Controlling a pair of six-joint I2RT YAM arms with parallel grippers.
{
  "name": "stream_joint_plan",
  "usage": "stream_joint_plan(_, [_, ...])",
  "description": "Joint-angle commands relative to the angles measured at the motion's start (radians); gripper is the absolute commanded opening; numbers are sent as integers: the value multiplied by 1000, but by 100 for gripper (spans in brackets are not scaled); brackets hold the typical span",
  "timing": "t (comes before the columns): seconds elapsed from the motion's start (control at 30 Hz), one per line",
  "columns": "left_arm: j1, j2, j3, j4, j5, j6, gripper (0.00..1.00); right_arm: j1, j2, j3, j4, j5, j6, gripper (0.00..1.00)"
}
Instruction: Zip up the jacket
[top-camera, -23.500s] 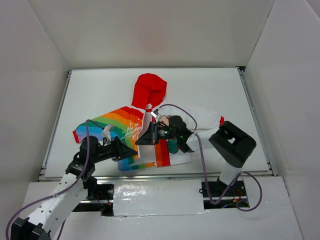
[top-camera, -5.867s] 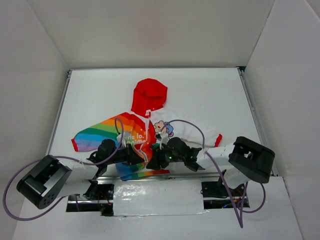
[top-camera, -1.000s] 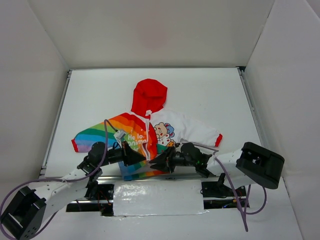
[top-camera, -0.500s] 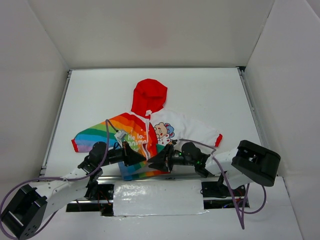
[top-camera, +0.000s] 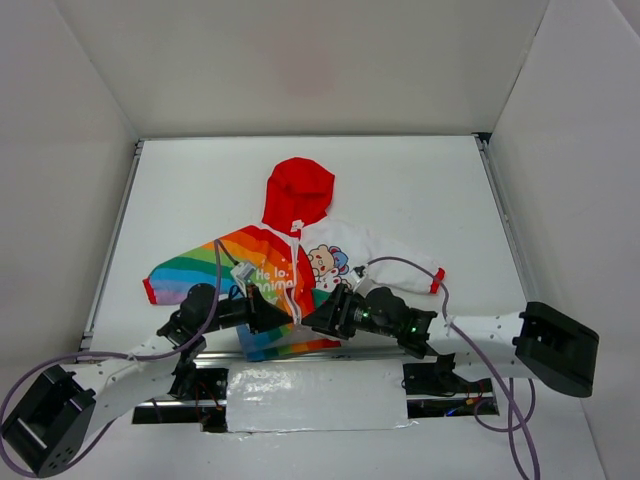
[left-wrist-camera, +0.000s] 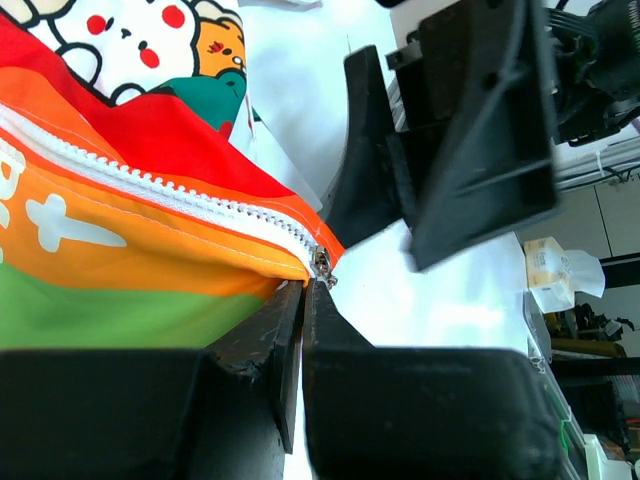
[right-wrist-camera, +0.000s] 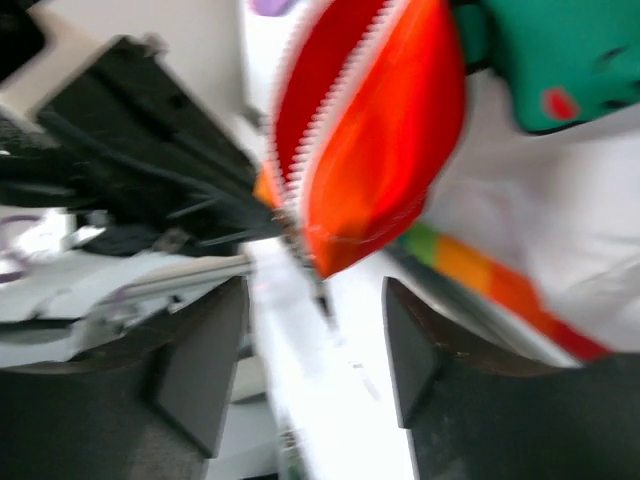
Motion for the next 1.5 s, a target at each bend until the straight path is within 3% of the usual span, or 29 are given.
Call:
stream_joint_plan(0.0, [-8,13,-10,66,11,9,0,7,64,16,33,73,-148,62])
stream_joint_plan(0.17, [-13,15,18,22,-6,-11,0,68,158,40,145,59,-206,53])
stream_joint_plan(0.37, [-14,21,53,-35,-38,-41,0,109,145,41,168,113,-226,53])
stream_joint_plan(0.77, [-14,24,84,2,-9,-121,0,111,206,27,299,150,-267,54])
stream_joint_plan(1.47, [-16,59,64,40,-6,-118,0,111,167,13,326,147,-224,36])
